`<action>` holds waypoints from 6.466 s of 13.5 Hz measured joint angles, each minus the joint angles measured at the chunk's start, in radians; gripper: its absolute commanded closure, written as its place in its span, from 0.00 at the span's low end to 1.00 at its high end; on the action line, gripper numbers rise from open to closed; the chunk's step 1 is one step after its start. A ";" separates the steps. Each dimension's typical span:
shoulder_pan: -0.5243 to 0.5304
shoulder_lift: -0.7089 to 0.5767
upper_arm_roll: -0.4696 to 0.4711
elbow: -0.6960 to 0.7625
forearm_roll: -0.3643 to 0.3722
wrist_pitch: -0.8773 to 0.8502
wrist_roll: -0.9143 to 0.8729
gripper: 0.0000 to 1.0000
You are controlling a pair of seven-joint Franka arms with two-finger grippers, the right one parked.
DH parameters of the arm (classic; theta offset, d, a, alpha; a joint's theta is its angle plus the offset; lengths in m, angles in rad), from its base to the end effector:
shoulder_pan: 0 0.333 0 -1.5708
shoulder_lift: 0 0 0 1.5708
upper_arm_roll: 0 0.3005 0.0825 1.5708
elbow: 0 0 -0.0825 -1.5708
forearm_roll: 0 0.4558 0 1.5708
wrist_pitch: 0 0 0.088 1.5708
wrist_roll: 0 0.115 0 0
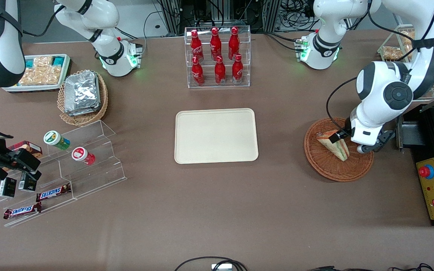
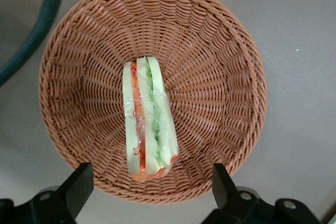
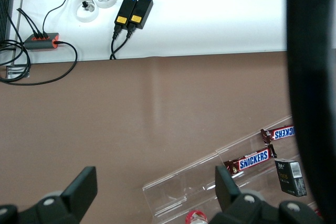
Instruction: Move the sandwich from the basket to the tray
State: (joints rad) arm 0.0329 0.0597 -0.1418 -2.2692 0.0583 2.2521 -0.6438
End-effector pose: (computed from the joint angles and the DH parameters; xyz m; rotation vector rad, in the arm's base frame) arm 0.5638 -0.0602 0.2535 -2.9851 -0.7565 0.0889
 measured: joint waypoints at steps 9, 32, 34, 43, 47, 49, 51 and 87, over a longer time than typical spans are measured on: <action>0.007 0.105 0.006 -0.116 0.000 0.258 -0.055 0.00; -0.003 -0.032 -0.135 0.160 0.021 -0.167 0.035 1.00; -0.006 -0.029 -0.213 0.170 0.027 -0.167 0.034 1.00; -0.012 0.021 -0.492 0.180 0.110 -0.147 0.020 1.00; -0.084 0.119 -0.537 0.181 0.186 -0.120 -0.115 1.00; -0.128 0.170 -0.538 0.187 0.192 -0.083 -0.133 1.00; -0.156 0.211 -0.539 0.200 0.194 -0.058 -0.148 1.00; -0.157 0.512 -0.524 0.628 0.315 -0.302 -0.289 0.35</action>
State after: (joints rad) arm -0.1240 0.5720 -0.6660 -1.6407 0.3730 1.9498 -0.9327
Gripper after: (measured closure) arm 0.348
